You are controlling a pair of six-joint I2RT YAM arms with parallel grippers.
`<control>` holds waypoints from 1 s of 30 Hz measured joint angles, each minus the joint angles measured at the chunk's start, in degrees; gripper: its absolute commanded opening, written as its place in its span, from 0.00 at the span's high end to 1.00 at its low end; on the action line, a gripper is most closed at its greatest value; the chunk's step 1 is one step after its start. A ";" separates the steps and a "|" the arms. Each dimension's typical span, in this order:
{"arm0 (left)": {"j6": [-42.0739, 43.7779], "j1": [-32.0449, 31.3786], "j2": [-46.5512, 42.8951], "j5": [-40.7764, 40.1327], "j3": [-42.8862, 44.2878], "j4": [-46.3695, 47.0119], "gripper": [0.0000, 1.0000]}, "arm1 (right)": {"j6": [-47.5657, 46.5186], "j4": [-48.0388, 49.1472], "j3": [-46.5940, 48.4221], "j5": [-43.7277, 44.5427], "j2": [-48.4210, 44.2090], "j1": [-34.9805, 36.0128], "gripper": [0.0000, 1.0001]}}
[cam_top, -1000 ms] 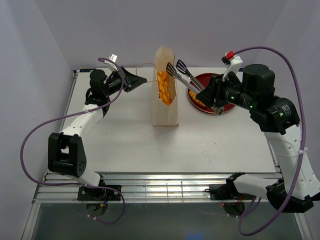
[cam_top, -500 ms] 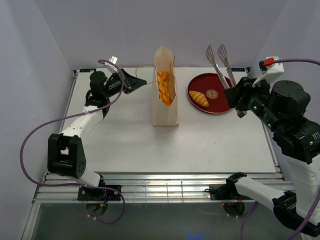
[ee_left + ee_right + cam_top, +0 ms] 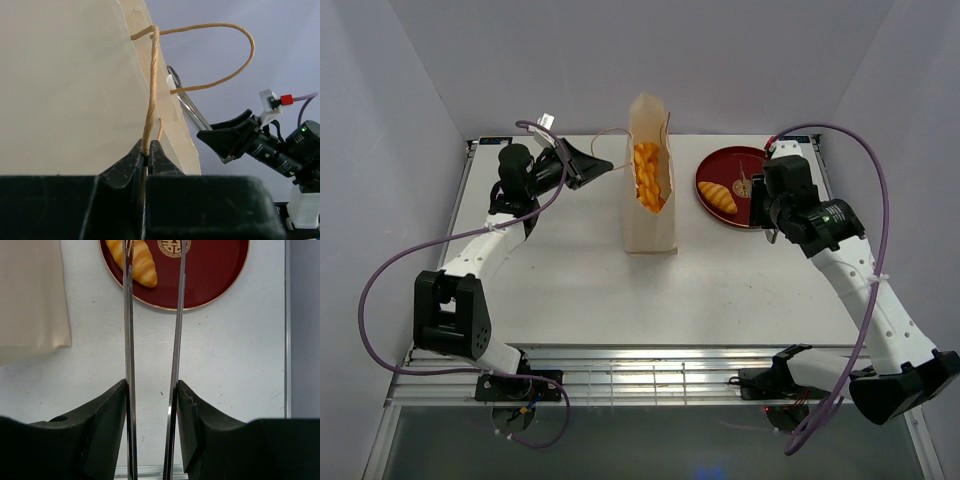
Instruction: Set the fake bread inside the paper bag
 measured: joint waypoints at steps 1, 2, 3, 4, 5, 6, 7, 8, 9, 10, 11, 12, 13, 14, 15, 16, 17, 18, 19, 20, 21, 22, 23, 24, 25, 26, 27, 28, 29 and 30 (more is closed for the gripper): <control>0.00 0.00 -0.17 0.04 -0.15 0.02 0.90 | -0.11 0.37 -0.83 -0.59 0.28 -0.76 0.52; 0.00 0.00 -0.35 0.09 -0.35 0.02 0.90 | -0.22 0.85 -1.57 -1.44 0.46 -1.66 0.52; 0.00 0.00 -0.46 0.15 -0.50 0.00 0.90 | -0.35 1.49 -2.19 -2.43 0.68 -2.45 0.52; 0.00 0.00 -0.52 0.20 -0.57 0.00 0.90 | -0.50 2.01 -2.64 -3.43 0.98 -3.34 0.52; 0.00 0.00 -0.52 0.24 -0.59 0.00 0.90 | -0.61 2.82 -3.15 -4.68 1.29 -4.33 0.52; 0.00 0.00 -0.52 0.31 -0.59 0.00 0.90 | -0.70 3.54 -3.67 -5.77 1.60 -5.05 0.52; 0.00 0.00 -0.52 0.35 -0.61 0.00 0.90 | -0.79 4.22 -4.22 -6.91 2.05 -5.97 0.52; 0.00 0.00 -0.52 0.39 -0.63 0.00 0.90 | -0.87 4.85 -4.74 -8.15 2.62 -6.91 0.52; 0.00 0.00 -0.52 0.44 -0.63 0.00 0.90 | -0.92 5.60 -5.38 -9.64 3.26 -7.82 0.52; 0.00 0.00 -0.52 0.50 -0.63 0.00 0.90 | -0.94 6.08 -5.86 -10.60 3.69 -8.46 0.52; 0.00 0.00 -0.52 0.57 -0.63 0.00 0.90 | -0.94 6.64 -6.45 -11.98 4.24 -9.46 0.51; 0.00 0.00 -0.52 0.61 -0.66 0.00 0.90 | -0.94 7.26 -7.13 -13.40 4.68 -10.32 0.51; 0.00 0.00 -0.52 0.63 -0.68 0.00 0.90 | -0.96 7.93 -7.87 -14.73 5.03 -11.21 0.51; 0.00 0.00 -0.52 0.70 -0.70 0.00 0.90 | -0.96 8.33 -8.50 -16.11 5.35 -12.17 0.51; 0.00 0.00 -0.52 0.76 -0.72 0.00 0.90 | -0.94 8.68 -9.07 -17.40 5.64 -13.05 0.51; 0.00 0.00 -0.52 0.81 -0.74 0.00 0.90 | -0.94 9.25 -9.73 -18.47 5.79 -13.99 0.51; 0.02 0.00 -0.52 0.81 -0.74 0.00 0.90 | -0.92 9.60 -10.25 -19.56 5.90 -14.97 0.50; 0.04 0.00 -0.52 0.81 -0.79 0.02 0.90 | -0.92 10.03 -10.88 -20.63 5.90 -15.78 0.50; 0.07 0.00 -0.52 0.81 -0.90 0.04 0.90 | -0.90 10.62 -11.61 -21.81 5.90 -16.68 0.49; 0.09 0.00 -0.52 0.83 -1.07 0.04 0.90 | -0.90 11.06 -12.24 -22.95 5.90 -17.62 0.48; 0.11 0.00 -0.52 0.83 -1.25 0.04 0.90 | -0.90 11.43 -12.87 -24.04 5.97 -18.38 0.48; 0.13 0.00 -0.52 0.85 -1.40 0.00 0.90 | -0.87 11.78 -13.46 -25.00 6.03 -19.17 0.48; 0.17 0.00 -0.52 0.85 -1.51 -0.04 0.90 | -0.87 12.09 -13.97 -25.86 6.10 -19.96 0.48; 0.20 0.00 -0.52 0.85 -1.51 -0.07 0.90 | -0.79 12.37 -14.38 -26.71 6.19 -20.61 0.48; 0.22 0.00 -0.52 0.87 -1.51 -0.02 0.90 | -0.70 12.57 -14.73 -27.45 6.36 -21.27 0.48; 0.22 0.00 -0.52 0.90 -1.51 0.04 0.90 | -0.61 13.09 -15.23 -28.24 6.45 -21.99 0.48; 0.22 0.00 -0.52 0.90 -1.51 0.04 0.90 | -0.42 13.49 -15.65 -29.09 6.60 -22.60 0.48; 0.22 0.00 -0.52 0.94 -1.51 0.04 0.90 | -0.13 13.92 -16.04 -29.86 6.75 -23.12 0.48; 0.22 0.00 -0.52 0.98 -1.51 0.04 0.90 | 0.20 14.21 -16.31 -30.49 7.02 -23.61 0.48; 0.22 0.00 -0.52 1.01 -1.51 0.04 0.90 | 0.57 14.60 -16.52 -31.12 7.30 -23.96 0.48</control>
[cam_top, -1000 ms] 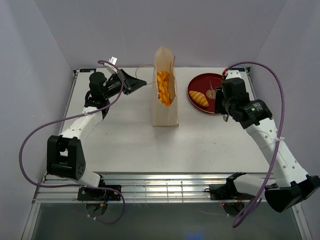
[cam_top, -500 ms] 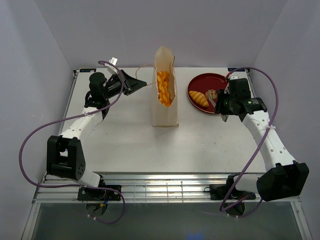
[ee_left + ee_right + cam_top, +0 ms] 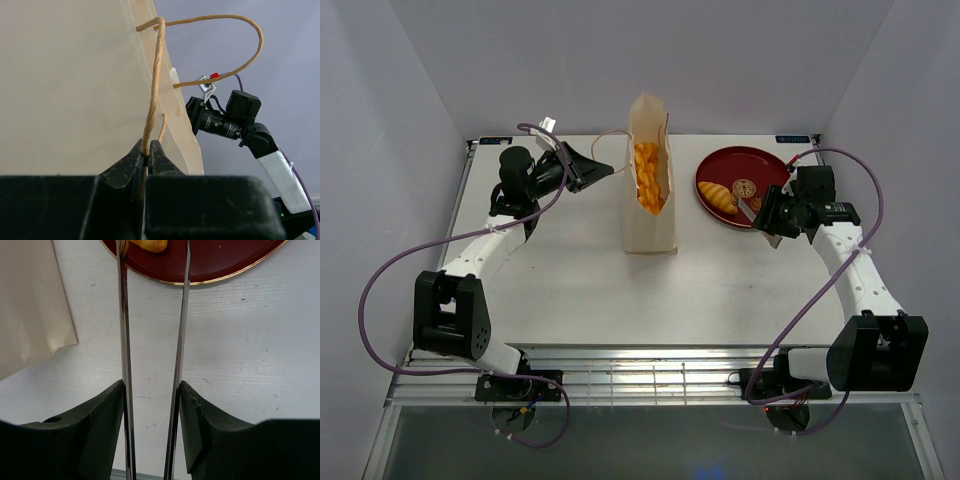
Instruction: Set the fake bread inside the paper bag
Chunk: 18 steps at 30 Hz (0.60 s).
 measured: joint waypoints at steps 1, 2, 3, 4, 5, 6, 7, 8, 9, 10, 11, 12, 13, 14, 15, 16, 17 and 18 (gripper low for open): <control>0.00 0.00 0.00 0.04 0.00 0.00 0.90 | 0.24 0.52 -0.22 -0.46 0.35 -0.31 0.48; 0.02 0.00 0.00 0.11 0.00 0.00 0.90 | 0.46 0.92 -0.37 -0.79 0.63 -0.48 0.48; 0.02 0.00 0.00 0.17 0.00 0.00 0.90 | 0.81 1.36 -0.55 -1.25 1.05 -0.70 0.48; 0.02 0.00 0.00 0.22 0.00 0.00 0.90 | 1.20 1.86 -0.76 -1.66 1.42 -0.85 0.48; 0.02 0.00 0.00 0.24 0.00 0.00 0.90 | 1.53 2.21 -0.85 -2.03 1.86 -1.03 0.48; 0.02 0.00 0.00 0.26 0.00 0.00 0.90 | 1.77 2.78 -1.05 -2.40 2.25 -1.09 0.48; 0.04 0.00 0.00 0.26 0.00 0.00 0.90 | 1.99 3.41 -1.38 -2.84 2.60 -1.27 0.48; 0.07 0.00 0.00 0.31 0.00 0.00 0.90 | 2.23 3.80 -1.60 -3.26 2.95 -1.38 0.48; 0.09 0.00 0.00 0.35 0.00 0.00 0.90 | 2.54 4.00 -1.73 -3.56 3.32 -1.40 0.48; 0.15 0.00 0.00 0.37 0.00 0.00 0.90 | 2.86 4.50 -1.99 -3.85 3.58 -1.44 0.48; 0.22 0.00 0.00 0.42 0.00 0.00 0.90 | 3.06 5.03 -2.29 -4.20 3.82 -1.44 0.48; 0.22 0.00 0.00 0.44 0.00 0.00 0.90 | 3.19 5.31 -2.51 -4.48 4.02 -1.46 0.48; 0.24 0.00 0.00 0.46 0.00 0.00 0.90 | 3.30 5.51 -2.67 -4.85 4.37 -1.64 0.48; 0.22 0.00 0.00 0.48 0.00 0.00 0.90 | 3.41 5.88 -2.82 -5.46 4.72 -1.92 0.48; 0.22 0.00 0.00 0.48 0.00 0.00 0.90 | 3.50 6.60 -3.10 -5.81 5.14 -2.45 0.48; 0.22 0.00 0.00 0.50 0.00 0.00 0.90 | 3.58 6.99 -3.28 -6.05 5.49 -2.89 0.48; 0.22 0.00 0.00 0.52 0.00 0.00 0.90 | 3.74 7.45 -3.56 -6.32 6.03 -3.50 0.48; 0.22 0.00 0.00 0.55 0.00 0.00 0.90 | 3.91 7.85 -3.76 -6.58 6.47 -3.82 0.48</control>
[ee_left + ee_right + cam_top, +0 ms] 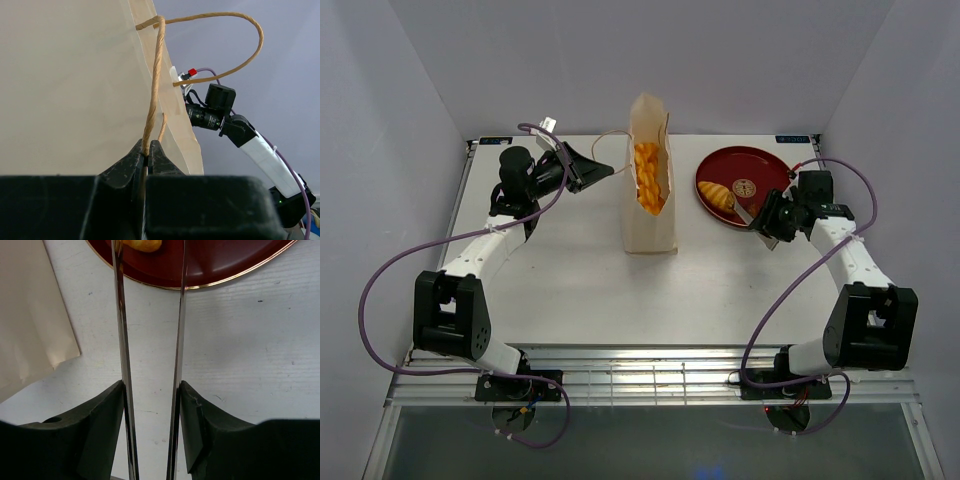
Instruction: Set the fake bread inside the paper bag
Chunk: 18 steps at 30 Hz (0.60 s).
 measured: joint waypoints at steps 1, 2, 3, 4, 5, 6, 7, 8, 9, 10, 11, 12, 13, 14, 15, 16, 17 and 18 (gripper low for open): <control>0.00 0.00 0.00 0.07 0.00 0.00 0.90 | 0.11 0.37 -0.26 -0.39 0.46 -0.35 0.48; 0.00 0.00 0.00 0.09 0.00 0.00 0.90 | 0.26 0.66 -0.68 -0.94 0.83 -0.68 0.48; 0.00 0.00 0.00 0.09 0.00 0.00 0.90 | 0.44 0.72 -0.94 -1.33 1.09 -0.94 0.48; 0.00 0.00 0.00 0.11 0.00 0.00 0.90 | 0.55 1.11 -1.25 -1.70 1.22 -1.03 0.48; 0.00 0.00 0.00 0.11 0.00 0.00 0.90 | 0.61 1.49 -1.57 -2.14 1.29 -1.18 0.49; 0.00 0.00 0.00 0.11 0.00 0.00 0.90 | 0.66 1.68 -1.77 -2.58 1.33 -1.29 0.49; 0.00 0.00 0.00 0.11 0.00 0.00 0.90 | 0.68 1.99 -1.97 -2.97 1.33 -1.29 0.49; 0.00 0.00 0.00 0.11 0.00 0.00 0.90 | 0.72 2.43 -2.25 -3.50 1.33 -1.33 0.49; 0.00 0.00 0.00 0.11 0.00 0.00 0.90 | 0.81 2.80 -2.49 -3.91 1.33 -1.38 0.49; 0.00 0.00 0.00 0.11 0.00 0.00 0.90 | 0.87 3.13 -2.80 -4.39 1.36 -1.46 0.49; 0.00 0.00 0.00 0.11 -0.02 0.00 0.90 | 0.98 3.54 -3.15 -4.98 1.38 -1.60 0.49; 0.00 0.00 0.00 0.11 -0.02 0.00 0.90 | 1.09 3.85 -3.48 -5.57 1.38 -1.73 0.49; 0.00 0.00 0.00 0.11 -0.02 0.00 0.90 | 1.27 4.07 -3.76 -6.03 1.38 -1.86 0.49; 0.00 0.00 0.00 0.11 -0.02 0.00 0.90 | 1.40 4.37 -4.04 -6.56 1.38 -1.99 0.49; 0.00 0.00 0.00 0.11 -0.02 0.00 0.90 | 1.62 4.61 -4.22 -7.08 1.38 -2.08 0.50; 0.00 0.00 0.00 0.11 -0.02 0.00 0.90 | 1.75 4.74 -4.33 -7.48 1.38 -2.12 0.50; 0.00 0.00 0.00 0.11 -0.02 0.00 0.90 | 1.92 4.81 -4.37 -7.82 1.38 -2.14 0.50; 0.00 0.00 0.00 0.11 -0.02 0.00 0.90 | 2.03 4.92 -4.37 -8.20 1.38 -2.25 0.50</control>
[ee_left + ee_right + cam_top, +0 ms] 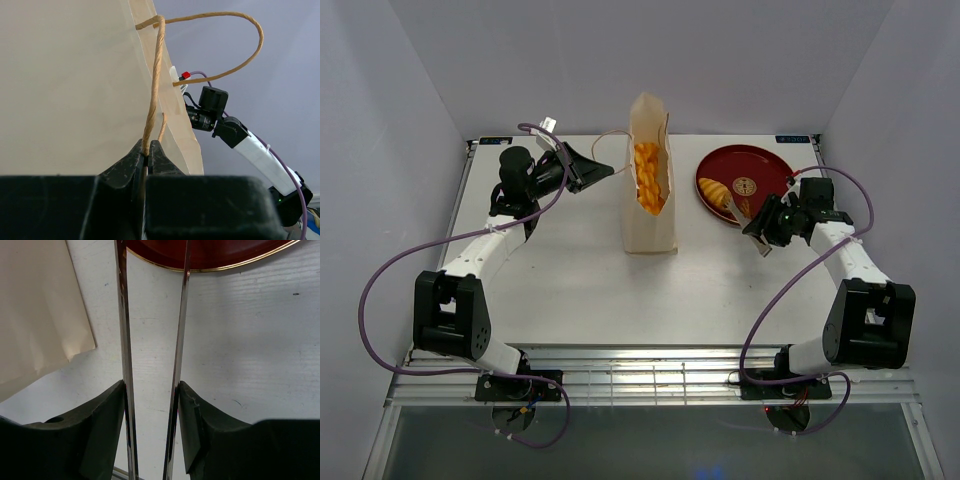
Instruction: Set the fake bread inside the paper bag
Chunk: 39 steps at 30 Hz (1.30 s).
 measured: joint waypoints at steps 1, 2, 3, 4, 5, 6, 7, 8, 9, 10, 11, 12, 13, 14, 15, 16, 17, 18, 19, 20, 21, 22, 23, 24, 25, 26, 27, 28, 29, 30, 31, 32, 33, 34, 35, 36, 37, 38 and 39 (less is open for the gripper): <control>0.00 0.00 0.00 0.00 0.00 0.00 0.90 | 0.07 0.15 -0.02 -0.35 0.00 -0.09 0.50; 0.00 0.00 0.00 0.00 -0.02 0.00 0.90 | 0.07 0.26 -0.04 -0.61 0.00 -0.13 0.50; 0.00 0.00 0.00 0.00 -0.02 0.00 0.90 | 0.09 0.33 -0.04 -0.90 0.00 -0.17 0.50; 0.00 0.00 0.00 0.00 -0.02 0.00 0.90 | 0.11 0.48 -0.07 -1.18 0.00 -0.20 0.50; 0.00 0.00 0.00 0.00 -0.02 0.00 0.90 | 0.09 0.70 -0.15 -1.42 0.00 -0.20 0.50; 0.00 0.00 0.00 0.00 -0.02 0.00 0.90 | 0.11 0.90 -0.22 -1.68 0.00 -0.24 0.50; 0.00 0.00 0.00 0.00 -0.02 0.00 0.90 | 0.11 1.18 -0.39 -1.90 0.00 -0.24 0.50; 0.00 0.00 0.00 0.00 -0.02 0.00 0.90 | 0.11 1.40 -0.59 -2.10 0.00 -0.24 0.50; 0.00 0.00 0.00 0.00 -0.02 0.00 0.90 | 0.11 1.57 -0.92 -2.29 0.00 -0.26 0.50; 0.00 0.00 0.00 0.00 -0.02 0.00 0.90 | 0.13 1.51 -1.11 -2.47 0.00 -0.28 0.50; 0.00 0.00 0.00 0.00 -0.02 0.00 0.91 | 0.11 1.57 -1.31 -2.58 0.00 -0.31 0.50; 0.00 0.00 0.00 0.00 -0.04 0.00 0.90 | 0.11 1.57 -1.46 -2.75 0.00 -0.35 0.50; 0.00 0.00 0.00 0.00 -0.07 0.00 0.90 | 0.11 1.60 -1.64 -2.95 0.00 -0.44 0.50; 0.00 0.00 0.00 0.00 -0.07 0.00 0.90 | 0.11 1.57 -1.68 -3.04 0.00 -0.48 0.50; 0.00 0.00 0.00 0.00 -0.07 0.00 0.90 | 0.11 1.60 -1.70 -3.19 0.00 -0.59 0.50; 0.00 0.00 0.00 0.00 -0.07 0.00 0.90 | 0.11 1.68 -1.70 -3.32 -0.02 -0.61 0.51; 0.00 0.00 0.00 0.00 -0.07 0.00 0.90 | 0.13 1.79 -1.70 -3.39 -0.07 -0.63 0.50; 0.00 0.00 0.00 0.00 -0.09 0.00 0.90 | 0.13 1.90 -1.70 -3.41 -0.11 -0.63 0.50; 0.00 0.00 0.00 0.00 -0.09 0.00 0.91 | 0.13 2.03 -1.70 -3.43 -0.24 -0.68 0.50; 0.00 0.00 0.00 0.00 -0.09 0.00 0.91 | 0.13 2.21 -1.70 -3.48 -0.35 -0.70 0.50; 0.00 0.00 0.00 0.00 -0.09 0.00 0.91 | 0.15 2.45 -1.70 -3.56 -0.46 -0.74 0.50; 0.00 0.00 0.00 0.00 -0.09 0.00 0.91 | 0.15 2.64 -1.70 -3.69 -0.52 -0.81 0.50; 0.00 0.00 0.00 0.00 -0.09 0.00 0.90 | 0.17 2.82 -1.70 -3.82 -0.55 -0.85 0.51; 0.00 0.00 0.00 0.00 -0.09 0.00 0.90 | 0.20 2.86 -1.70 -3.96 -0.55 -0.94 0.51; 0.00 0.00 0.00 0.00 -0.09 0.00 0.91 | 0.24 2.86 -1.70 -4.04 -0.55 -0.96 0.51; 0.00 0.00 0.00 0.00 -0.11 0.00 0.91 | 0.26 2.86 -1.70 -4.09 -0.55 -0.98 0.51; 0.00 0.00 0.00 0.00 -0.13 0.00 0.91 | 0.31 2.89 -1.70 -4.24 -0.55 -0.98 0.51; 0.00 0.00 0.00 0.00 -0.15 0.00 0.91 | 0.31 2.89 -1.70 -4.42 -0.55 -0.98 0.51; 0.00 0.00 0.00 0.00 -0.17 0.00 0.90 | 0.31 2.89 -1.70 -4.52 -0.55 -0.98 0.51; 0.00 0.00 0.00 0.00 -0.20 0.00 0.90 | 0.31 2.93 -1.70 -4.66 -0.50 -0.98 0.52; 0.00 0.00 0.00 0.00 -0.22 0.00 0.90 | 0.33 3.02 -1.73 -4.70 -0.48 -0.98 0.52; 0.00 0.00 0.00 0.00 -0.28 0.02 0.91 | 0.33 3.13 -1.75 -4.76 -0.44 -0.98 0.53; 0.00 0.00 0.00 0.00 -0.33 0.00 0.90 | 0.35 3.19 -1.75 -4.79 -0.35 -1.01 0.53; 0.00 0.00 0.00 0.00 -0.42 0.00 0.90 | 0.35 3.30 -1.75 -4.83 -0.20 -1.01 0.54; 0.00 0.00 0.00 0.00 -0.52 0.00 0.91 | 0.35 3.28 -1.77 -4.85 -0.04 -1.01 0.54; 0.00 0.00 0.00 0.00 -0.61 0.00 0.91 | 0.35 3.28 -1.77 -4.87 0.11 -1.01 0.55; 0.00 0.00 0.00 0.00 -0.70 0.00 0.90 | 0.37 3.37 -1.75 -4.94 0.31 -1.05 0.56; 0.00 0.00 0.00 0.00 -0.70 0.00 0.90 | 0.37 3.48 -1.75 -5.05 0.52 -1.05 0.57; 0.00 0.00 0.00 0.00 -0.72 0.00 0.90 | 0.44 3.58 -1.75 -5.11 0.70 -1.07 0.58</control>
